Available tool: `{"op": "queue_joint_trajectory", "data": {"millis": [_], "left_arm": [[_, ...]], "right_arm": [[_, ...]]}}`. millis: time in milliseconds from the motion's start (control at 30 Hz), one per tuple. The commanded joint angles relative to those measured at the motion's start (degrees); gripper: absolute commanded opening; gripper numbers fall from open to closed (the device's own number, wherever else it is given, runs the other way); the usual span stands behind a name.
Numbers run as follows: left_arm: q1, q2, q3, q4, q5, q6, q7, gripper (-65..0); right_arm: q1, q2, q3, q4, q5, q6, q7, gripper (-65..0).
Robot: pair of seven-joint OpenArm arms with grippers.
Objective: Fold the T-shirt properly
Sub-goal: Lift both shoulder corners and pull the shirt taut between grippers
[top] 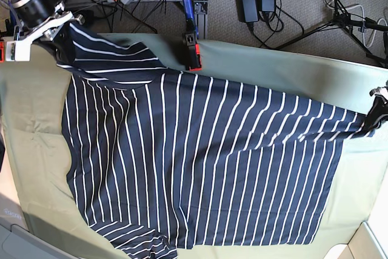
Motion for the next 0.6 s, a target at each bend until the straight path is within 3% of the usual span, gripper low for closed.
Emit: {"op": "queue_joint_trajectory", "data": {"millis": [0, 367, 567], "left_arm": [[-0.48, -1.60, -0.68, 0.81, -0.79, -0.93, -1.27, -65.0], [-1.07, -1.36, -0.66, 0.81, -0.31, -0.93, -3.48, -65.0], [-3.54, -0.04, -0.28, 0.81, 1.44, -0.93, -3.45, -65.0]], "right_arm": [[-0.02, 0.61, 0.59, 1.07, 0.55, 3.04, 1.29, -65.0], [0.90, 1.03, 0.59, 1.07, -1.14, 3.02, 1.84, -65.0], [3.04, 3.98, 0.59, 0.96, -3.37, 3.04, 2.21, -65.0]]}}
